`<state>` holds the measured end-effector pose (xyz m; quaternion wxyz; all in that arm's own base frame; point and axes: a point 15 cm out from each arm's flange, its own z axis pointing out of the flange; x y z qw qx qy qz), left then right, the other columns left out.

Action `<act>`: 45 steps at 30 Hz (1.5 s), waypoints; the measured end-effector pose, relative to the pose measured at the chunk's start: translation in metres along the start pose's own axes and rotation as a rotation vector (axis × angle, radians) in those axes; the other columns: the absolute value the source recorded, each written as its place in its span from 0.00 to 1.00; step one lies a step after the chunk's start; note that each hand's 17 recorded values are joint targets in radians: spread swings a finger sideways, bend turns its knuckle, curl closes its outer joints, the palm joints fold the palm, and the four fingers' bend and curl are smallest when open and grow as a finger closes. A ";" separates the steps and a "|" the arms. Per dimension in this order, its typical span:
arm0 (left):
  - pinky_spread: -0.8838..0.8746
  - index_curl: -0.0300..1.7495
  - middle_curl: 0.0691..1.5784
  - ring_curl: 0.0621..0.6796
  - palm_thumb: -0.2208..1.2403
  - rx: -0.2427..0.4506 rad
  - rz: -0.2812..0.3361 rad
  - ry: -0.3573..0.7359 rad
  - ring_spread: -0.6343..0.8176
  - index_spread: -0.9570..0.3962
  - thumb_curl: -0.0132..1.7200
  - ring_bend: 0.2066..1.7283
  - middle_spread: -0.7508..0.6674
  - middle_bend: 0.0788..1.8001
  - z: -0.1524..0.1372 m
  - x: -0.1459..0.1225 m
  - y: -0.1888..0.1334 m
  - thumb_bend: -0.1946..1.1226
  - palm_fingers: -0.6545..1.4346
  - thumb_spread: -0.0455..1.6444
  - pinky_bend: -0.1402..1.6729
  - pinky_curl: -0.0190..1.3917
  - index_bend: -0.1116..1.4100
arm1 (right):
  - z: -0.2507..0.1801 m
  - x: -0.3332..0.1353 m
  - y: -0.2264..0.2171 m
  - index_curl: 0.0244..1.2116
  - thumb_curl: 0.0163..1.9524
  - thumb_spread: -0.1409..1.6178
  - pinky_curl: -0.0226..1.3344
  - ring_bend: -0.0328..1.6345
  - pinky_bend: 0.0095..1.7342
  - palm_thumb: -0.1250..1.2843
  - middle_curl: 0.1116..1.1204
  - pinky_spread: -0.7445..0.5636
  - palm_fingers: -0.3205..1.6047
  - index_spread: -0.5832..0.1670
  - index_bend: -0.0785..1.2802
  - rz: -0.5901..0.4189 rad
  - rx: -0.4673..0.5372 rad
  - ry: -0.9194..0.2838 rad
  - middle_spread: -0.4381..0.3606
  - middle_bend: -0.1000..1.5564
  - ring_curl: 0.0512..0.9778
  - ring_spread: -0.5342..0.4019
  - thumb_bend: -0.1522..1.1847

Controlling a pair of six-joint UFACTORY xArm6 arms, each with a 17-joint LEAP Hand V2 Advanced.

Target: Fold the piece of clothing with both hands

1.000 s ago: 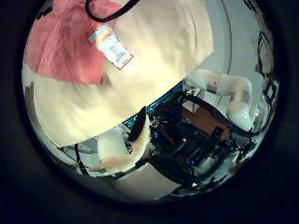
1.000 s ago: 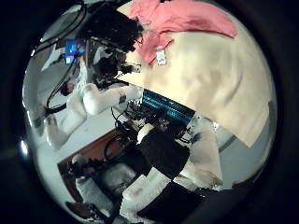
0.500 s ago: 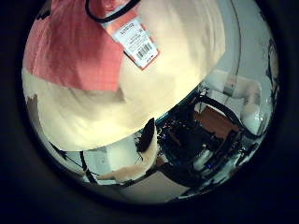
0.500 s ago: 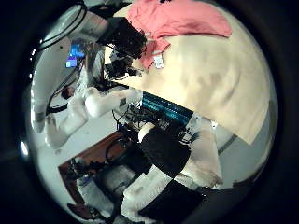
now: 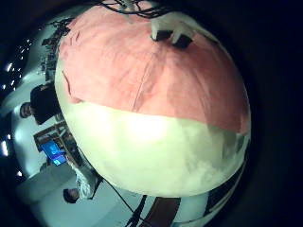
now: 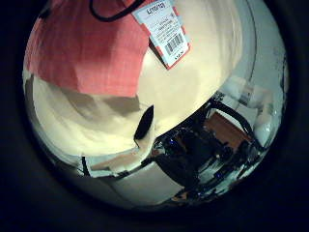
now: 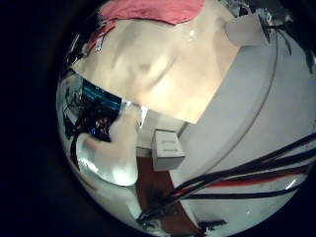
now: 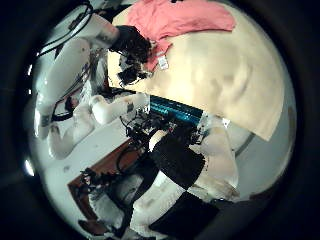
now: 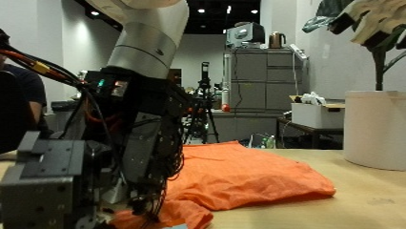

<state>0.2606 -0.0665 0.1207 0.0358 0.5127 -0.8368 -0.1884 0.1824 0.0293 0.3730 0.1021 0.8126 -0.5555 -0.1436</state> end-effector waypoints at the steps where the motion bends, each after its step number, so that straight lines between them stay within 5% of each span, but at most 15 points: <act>1: 0.58 0.17 0.24 0.26 0.34 0.000 0.000 0.000 0.55 0.78 0.20 0.24 0.49 0.25 0.000 0.000 0.000 0.13 0.53 0.54 0.25 0.23 0.18 | 0.000 0.000 0.000 0.26 0.09 0.83 0.19 0.21 0.10 0.36 0.25 0.84 0.35 0.31 0.19 -0.001 0.000 0.000 0.62 0.21 0.20 0.77 0.11; 8: 0.27 0.17 0.32 0.36 0.60 -0.017 -0.008 -0.003 0.23 0.63 0.24 0.36 0.30 0.37 -0.008 -0.003 0.002 0.22 0.75 0.60 0.46 0.29 0.17 | 0.002 0.014 0.001 0.26 0.09 0.83 0.19 0.21 0.10 0.36 0.25 0.84 0.35 0.31 0.19 0.027 -0.025 0.024 0.62 0.20 0.20 0.76 0.11; 15: 0.13 0.20 0.34 0.40 0.72 -0.018 -0.043 0.000 0.10 0.49 0.30 0.37 0.19 0.38 -0.025 -0.016 0.016 0.26 0.83 0.67 0.55 0.33 0.22 | 0.003 0.021 -0.006 0.25 0.09 0.83 0.20 0.22 0.12 0.36 0.24 0.82 0.37 0.33 0.18 0.018 -0.040 0.010 0.60 0.20 0.19 0.75 0.11; 26: 0.08 0.27 0.35 0.47 0.74 0.025 -0.068 -0.028 0.05 0.36 0.35 0.40 0.13 0.43 -0.061 -0.048 0.045 0.26 0.87 0.76 0.59 0.34 0.27 | 0.038 0.046 -0.086 0.24 0.12 0.81 0.21 0.23 0.13 0.50 0.26 0.68 0.38 0.39 0.18 -0.045 0.003 0.020 0.57 0.22 0.20 0.75 0.13; 37: 0.08 0.32 0.35 0.52 0.75 0.039 -0.084 -0.008 0.04 0.31 0.38 0.42 0.13 0.47 -0.077 -0.064 0.063 0.25 0.87 0.80 0.62 0.34 0.23 | 0.113 0.042 -0.176 0.23 0.14 0.69 0.20 0.30 0.12 0.53 0.28 0.61 0.39 0.43 0.18 -0.138 0.145 0.099 0.50 0.24 0.24 0.59 0.09; 45: 0.08 0.36 0.35 0.54 0.75 0.039 -0.087 -0.002 0.04 0.30 0.38 0.43 0.13 0.48 -0.086 -0.068 0.070 0.24 0.86 0.81 0.63 0.34 0.21 | 0.170 0.035 -0.205 0.22 0.15 0.66 0.21 0.32 0.14 0.53 0.29 0.57 0.37 0.47 0.18 -0.151 0.049 0.087 0.49 0.25 0.25 0.53 0.10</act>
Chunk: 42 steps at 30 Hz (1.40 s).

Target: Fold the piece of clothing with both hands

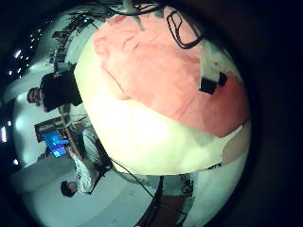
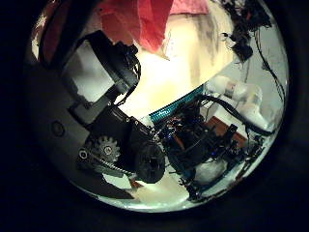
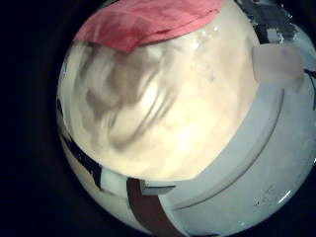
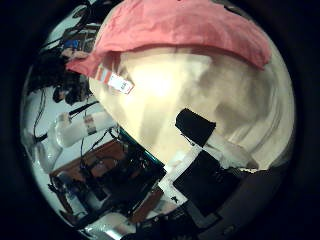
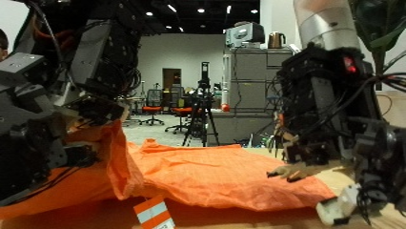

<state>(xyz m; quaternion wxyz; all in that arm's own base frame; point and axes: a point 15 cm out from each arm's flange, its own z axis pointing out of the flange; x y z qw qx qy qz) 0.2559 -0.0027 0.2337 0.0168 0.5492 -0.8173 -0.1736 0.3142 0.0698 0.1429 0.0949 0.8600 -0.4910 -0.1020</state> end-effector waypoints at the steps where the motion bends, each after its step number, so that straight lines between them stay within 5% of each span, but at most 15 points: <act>1: 0.08 0.36 0.35 0.54 0.75 -0.001 -0.002 0.001 0.04 0.30 0.38 0.43 0.13 0.48 -0.001 -0.001 0.001 0.23 0.86 0.81 0.63 0.34 0.21 | 0.002 0.001 -0.007 0.22 0.15 0.65 0.21 0.32 0.15 0.53 0.29 0.57 0.37 0.47 0.18 0.003 0.012 0.005 0.49 0.25 0.25 0.53 0.10; 11: 0.08 0.40 0.34 0.56 0.76 -0.009 0.001 0.007 0.04 0.29 0.39 0.43 0.13 0.50 -0.010 -0.004 0.007 0.22 0.86 0.82 0.64 0.33 0.19 | 0.006 0.017 -0.039 0.23 0.17 0.64 0.21 0.40 0.19 0.62 0.31 0.45 0.47 0.45 0.18 0.086 0.091 0.107 0.44 0.26 0.28 0.39 0.11; 12: 0.08 0.40 0.34 0.56 0.76 -0.011 0.001 0.008 0.04 0.29 0.39 0.43 0.13 0.50 -0.011 -0.005 0.007 0.22 0.86 0.82 0.64 0.33 0.19 | 0.005 0.019 -0.041 0.22 0.18 0.63 0.22 0.44 0.24 0.66 0.32 0.36 0.58 0.41 0.18 0.091 0.096 0.119 0.39 0.29 0.30 0.34 0.12; 15: 0.08 0.41 0.34 0.56 0.76 -0.011 0.006 0.008 0.03 0.28 0.39 0.43 0.13 0.50 -0.014 -0.005 0.008 0.21 0.86 0.82 0.64 0.33 0.19 | 0.003 0.025 -0.042 0.24 0.18 0.63 0.23 0.49 0.31 0.69 0.34 0.25 0.71 0.37 0.20 0.119 0.102 0.148 0.31 0.31 0.32 0.29 0.11; 16: 0.08 0.41 0.34 0.56 0.76 -0.012 0.007 0.009 0.03 0.28 0.39 0.44 0.13 0.50 -0.015 -0.006 0.008 0.21 0.86 0.82 0.64 0.33 0.19 | 0.001 0.026 -0.043 0.29 0.18 0.62 0.27 0.53 0.36 0.70 0.40 0.20 0.86 0.32 0.28 0.123 0.109 0.152 0.29 0.38 0.38 0.26 0.11; 20: 0.08 0.42 0.34 0.56 0.76 -0.024 0.011 0.014 0.03 0.28 0.39 0.44 0.13 0.51 -0.019 -0.009 0.013 0.21 0.86 0.83 0.64 0.33 0.19 | -0.007 0.026 -0.043 0.39 0.18 0.65 0.34 0.58 0.47 0.70 0.50 0.20 0.91 0.30 0.46 0.120 0.126 0.156 0.30 0.51 0.45 0.27 0.10; 22: 0.08 0.42 0.34 0.56 0.76 -0.030 0.016 0.018 0.03 0.28 0.39 0.44 0.14 0.51 -0.022 -0.011 0.015 0.20 0.86 0.83 0.65 0.33 0.19 | -0.016 0.026 -0.041 0.45 0.18 0.69 0.39 0.64 0.53 0.71 0.55 0.22 0.90 0.32 0.58 0.118 0.146 0.161 0.32 0.59 0.50 0.28 0.11; 29: 0.08 0.43 0.33 0.57 0.77 -0.074 0.055 0.058 0.03 0.28 0.39 0.44 0.14 0.51 -0.035 -0.013 0.031 0.19 0.85 0.83 0.65 0.33 0.19 | -0.052 0.019 -0.002 0.58 0.19 0.78 0.50 0.76 0.67 0.81 0.66 0.30 0.79 0.37 0.78 0.118 0.126 0.168 0.33 0.74 0.62 0.30 0.16; 37: 0.08 0.44 0.33 0.57 0.77 -0.139 0.100 0.121 0.03 0.28 0.39 0.44 0.14 0.52 -0.065 -0.012 0.062 0.18 0.85 0.83 0.65 0.32 0.18 | -0.109 0.000 0.064 0.64 0.21 0.80 0.57 0.80 0.72 0.85 0.70 0.34 0.74 0.41 0.85 0.110 0.100 0.166 0.34 0.80 0.70 0.31 0.15; 42: 0.08 0.45 0.33 0.58 0.78 -0.143 0.091 0.136 0.03 0.28 0.39 0.44 0.14 0.52 -0.096 -0.027 0.064 0.18 0.85 0.83 0.65 0.32 0.18 | -0.156 0.000 0.064 0.66 0.22 0.81 0.60 0.81 0.72 0.86 0.71 0.36 0.73 0.42 0.86 0.132 0.174 0.176 0.35 0.81 0.72 0.31 0.14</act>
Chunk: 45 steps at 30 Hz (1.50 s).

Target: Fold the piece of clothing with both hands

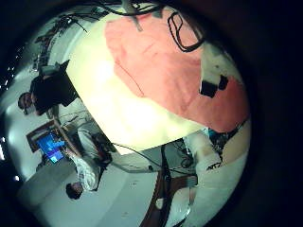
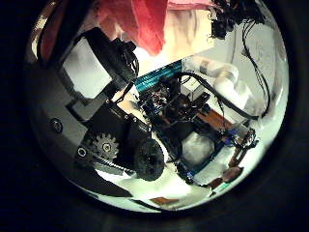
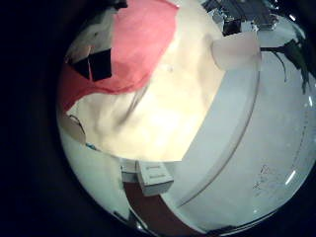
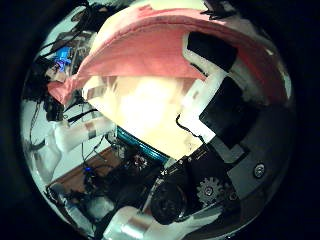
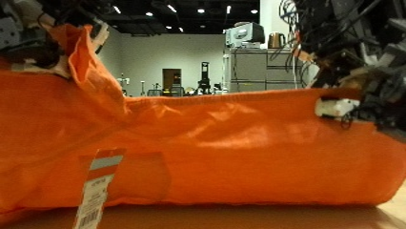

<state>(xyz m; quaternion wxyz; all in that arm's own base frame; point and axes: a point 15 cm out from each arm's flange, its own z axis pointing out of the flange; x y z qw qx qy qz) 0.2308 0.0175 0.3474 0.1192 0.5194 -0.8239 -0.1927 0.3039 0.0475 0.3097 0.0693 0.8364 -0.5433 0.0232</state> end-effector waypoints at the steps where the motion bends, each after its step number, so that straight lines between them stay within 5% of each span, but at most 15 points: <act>1: 0.08 0.45 0.33 0.58 0.78 0.007 -0.006 0.000 0.03 0.28 0.39 0.44 0.14 0.52 -0.008 -0.004 -0.002 0.17 0.85 0.83 0.65 0.32 0.18 | -0.005 0.001 -0.005 0.66 0.22 0.81 0.61 0.81 0.72 0.86 0.71 0.36 0.73 0.43 0.86 0.005 0.009 -0.002 0.35 0.82 0.73 0.31 0.14; 8: 0.09 0.45 0.33 0.58 0.79 0.052 -0.073 0.001 0.03 0.28 0.39 0.45 0.14 0.52 -0.066 -0.045 -0.039 0.17 0.85 0.83 0.66 0.33 0.18 | -0.016 0.028 -0.058 0.67 0.23 0.80 0.64 0.81 0.71 0.88 0.71 0.37 0.72 0.44 0.87 0.055 -0.003 -0.015 0.35 0.82 0.75 0.32 0.12; 14: 0.09 0.45 0.33 0.59 0.80 0.068 -0.123 0.001 0.04 0.28 0.39 0.45 0.14 0.53 -0.082 -0.073 -0.105 0.17 0.84 0.85 0.65 0.33 0.18 | 0.010 0.040 -0.106 0.68 0.24 0.81 0.67 0.82 0.69 0.89 0.72 0.38 0.71 0.45 0.87 0.066 -0.073 -0.036 0.35 0.83 0.77 0.31 0.11; 27: 0.09 0.46 0.33 0.61 0.79 0.025 -0.159 0.059 0.05 0.29 0.39 0.47 0.15 0.52 -0.014 -0.107 -0.252 0.17 0.82 0.87 0.65 0.33 0.17 | 0.093 0.053 -0.207 0.70 0.25 0.82 0.75 0.82 0.66 0.86 0.74 0.37 0.68 0.44 0.88 0.084 -0.170 -0.079 0.35 0.84 0.82 0.30 0.11; 38: 0.10 0.41 0.34 0.68 0.65 0.201 -0.305 0.069 0.05 0.37 0.35 0.55 0.15 0.50 0.015 -0.156 -0.322 0.12 0.74 0.77 0.68 0.36 0.11 | 0.148 0.068 -0.243 0.72 0.22 0.88 0.81 0.82 0.65 0.72 0.75 0.36 0.65 0.42 0.86 0.149 -0.203 -0.086 0.34 0.84 0.85 0.29 0.09; 42: 0.12 0.37 0.34 0.75 0.57 0.237 -0.342 0.165 0.09 0.49 0.31 0.59 0.21 0.42 0.018 -0.152 -0.331 0.11 0.57 0.74 0.72 0.40 0.12 | 0.148 0.078 -0.259 0.69 0.19 0.91 0.81 0.83 0.65 0.66 0.72 0.35 0.61 0.40 0.76 0.178 -0.138 -0.080 0.35 0.81 0.83 0.29 0.10; 43: 0.13 0.36 0.34 0.75 0.55 0.242 -0.348 0.188 0.11 0.53 0.31 0.59 0.24 0.39 0.019 -0.151 -0.332 0.11 0.51 0.74 0.73 0.40 0.13 | 0.149 0.080 -0.260 0.66 0.17 0.94 0.80 0.84 0.67 0.63 0.70 0.33 0.56 0.38 0.64 0.181 -0.134 -0.080 0.34 0.78 0.82 0.29 0.10; 45: 0.16 0.35 0.32 0.75 0.50 0.267 -0.354 0.258 0.18 0.60 0.29 0.55 0.33 0.31 0.017 -0.147 -0.336 0.11 0.41 0.73 0.72 0.41 0.17 | 0.146 0.081 -0.264 0.64 0.16 0.95 0.80 0.85 0.68 0.61 0.68 0.32 0.53 0.38 0.55 0.186 -0.112 -0.083 0.34 0.76 0.81 0.28 0.10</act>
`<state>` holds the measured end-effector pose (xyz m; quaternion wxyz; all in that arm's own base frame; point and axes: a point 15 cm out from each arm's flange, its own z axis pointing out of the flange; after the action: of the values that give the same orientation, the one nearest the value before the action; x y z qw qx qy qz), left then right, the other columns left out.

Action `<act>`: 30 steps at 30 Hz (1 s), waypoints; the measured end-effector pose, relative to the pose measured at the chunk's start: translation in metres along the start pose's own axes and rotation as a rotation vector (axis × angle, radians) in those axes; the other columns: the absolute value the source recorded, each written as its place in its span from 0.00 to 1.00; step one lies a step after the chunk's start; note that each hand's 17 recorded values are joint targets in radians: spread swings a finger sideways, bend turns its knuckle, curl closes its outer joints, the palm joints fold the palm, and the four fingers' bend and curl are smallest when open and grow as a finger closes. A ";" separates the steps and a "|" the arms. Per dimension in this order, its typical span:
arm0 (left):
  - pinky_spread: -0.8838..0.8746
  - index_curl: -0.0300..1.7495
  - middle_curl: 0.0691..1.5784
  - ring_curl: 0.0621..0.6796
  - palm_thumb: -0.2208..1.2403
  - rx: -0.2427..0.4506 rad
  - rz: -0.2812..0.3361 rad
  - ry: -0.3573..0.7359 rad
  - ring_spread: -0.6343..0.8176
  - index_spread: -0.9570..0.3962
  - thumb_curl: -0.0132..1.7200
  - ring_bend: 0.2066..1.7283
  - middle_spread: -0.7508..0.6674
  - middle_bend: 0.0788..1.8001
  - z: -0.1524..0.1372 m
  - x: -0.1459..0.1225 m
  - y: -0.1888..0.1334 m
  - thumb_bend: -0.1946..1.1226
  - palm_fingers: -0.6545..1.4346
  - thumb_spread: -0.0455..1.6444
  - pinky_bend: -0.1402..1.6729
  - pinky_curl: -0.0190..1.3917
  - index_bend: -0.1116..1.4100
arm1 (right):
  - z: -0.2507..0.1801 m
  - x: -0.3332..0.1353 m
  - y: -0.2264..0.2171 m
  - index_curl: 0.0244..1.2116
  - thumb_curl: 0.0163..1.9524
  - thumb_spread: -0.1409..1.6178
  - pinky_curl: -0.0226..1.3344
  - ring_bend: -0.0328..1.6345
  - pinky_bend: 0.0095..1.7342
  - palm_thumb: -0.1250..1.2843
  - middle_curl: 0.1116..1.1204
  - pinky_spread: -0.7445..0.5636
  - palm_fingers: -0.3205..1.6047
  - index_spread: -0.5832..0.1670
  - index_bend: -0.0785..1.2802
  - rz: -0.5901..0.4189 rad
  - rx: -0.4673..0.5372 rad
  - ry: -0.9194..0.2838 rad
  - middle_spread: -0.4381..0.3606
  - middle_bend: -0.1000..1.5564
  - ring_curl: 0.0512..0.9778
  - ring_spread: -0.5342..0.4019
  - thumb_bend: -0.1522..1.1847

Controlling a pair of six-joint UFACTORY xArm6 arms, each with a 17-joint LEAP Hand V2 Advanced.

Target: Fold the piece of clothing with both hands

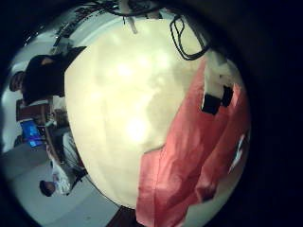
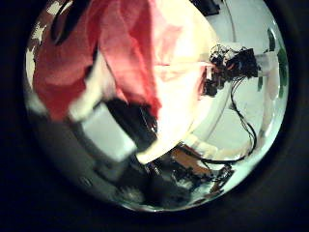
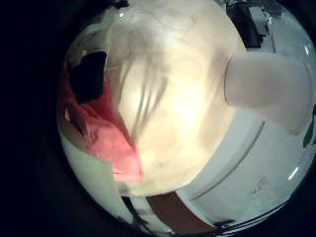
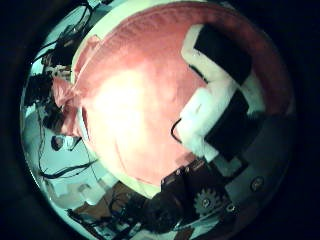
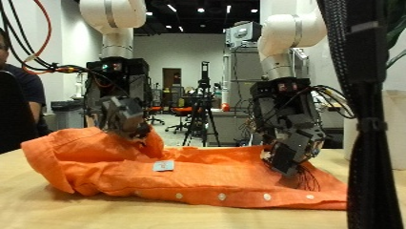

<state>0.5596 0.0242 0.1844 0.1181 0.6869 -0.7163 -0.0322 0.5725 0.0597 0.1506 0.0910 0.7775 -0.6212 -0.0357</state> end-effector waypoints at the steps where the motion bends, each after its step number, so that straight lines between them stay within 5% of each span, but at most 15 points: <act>1: 0.19 0.34 0.30 0.71 0.48 0.006 0.002 0.017 0.23 0.64 0.27 0.52 0.38 0.27 -0.001 0.001 -0.001 0.11 0.36 0.73 0.69 0.40 0.18 | -0.006 0.001 -0.003 0.62 0.16 0.95 0.79 0.85 0.69 0.60 0.67 0.31 0.51 0.37 0.50 0.004 0.022 -0.004 0.34 0.75 0.79 0.28 0.11; 2: 0.22 0.34 0.29 0.70 0.46 0.020 0.004 0.045 0.28 0.67 0.27 0.50 0.43 0.25 -0.002 0.003 -0.003 0.11 0.33 0.73 0.67 0.40 0.20 | -0.017 0.005 -0.010 0.59 0.14 0.96 0.75 0.84 0.66 0.58 0.64 0.27 0.45 0.35 0.42 0.013 0.067 -0.010 0.34 0.69 0.77 0.27 0.10; 6: 0.48 0.32 0.22 0.51 0.39 0.072 0.006 0.096 0.53 0.75 0.23 0.35 0.64 0.15 -0.020 0.003 -0.006 0.12 0.22 0.74 0.47 0.32 0.21 | -0.054 0.012 -0.018 0.56 0.12 0.98 0.70 0.78 0.53 0.54 0.61 0.26 0.32 0.32 0.41 0.032 0.194 -0.029 0.36 0.64 0.71 0.28 0.11; 12: 0.72 0.26 0.17 0.35 0.33 0.195 0.007 0.075 0.73 0.77 0.19 0.22 0.79 0.06 -0.060 -0.003 -0.015 0.13 0.23 0.72 0.36 0.24 0.16 | -0.086 0.027 -0.002 0.52 0.10 0.97 0.61 0.57 0.38 0.49 0.49 0.54 0.17 0.29 0.49 0.051 0.261 -0.027 0.42 0.50 0.56 0.41 0.11; 17: 0.79 0.23 0.14 0.30 0.32 0.234 0.014 0.066 0.79 0.77 0.18 0.17 0.82 0.05 -0.091 -0.002 0.000 0.13 0.24 0.72 0.32 0.22 0.16 | -0.113 0.035 0.014 0.45 0.10 0.91 0.52 0.44 0.31 0.45 0.39 0.76 0.16 0.27 0.43 0.034 0.284 -0.020 0.43 0.41 0.42 0.58 0.10; 24: 0.82 0.19 0.12 0.28 0.30 0.224 0.048 0.065 0.82 0.76 0.17 0.13 0.84 0.04 -0.110 0.009 0.036 0.13 0.25 0.70 0.29 0.21 0.16 | -0.110 0.040 0.064 0.38 0.10 0.84 0.42 0.34 0.21 0.42 0.32 0.82 0.16 0.28 0.36 -0.039 0.166 -0.028 0.48 0.35 0.33 0.68 0.10; 30: 0.83 0.18 0.10 0.28 0.29 0.160 0.087 0.072 0.83 0.76 0.17 0.12 0.85 0.04 -0.093 0.023 0.071 0.13 0.26 0.69 0.27 0.21 0.17 | -0.071 0.048 0.111 0.32 0.11 0.78 0.37 0.28 0.18 0.41 0.27 0.82 0.17 0.28 0.28 -0.111 0.062 -0.040 0.44 0.28 0.28 0.72 0.10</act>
<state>0.5093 0.0157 0.2925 0.0899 0.6632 -0.7410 0.0553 0.4885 -0.0036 0.2436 0.0522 0.8124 -0.5796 -0.0369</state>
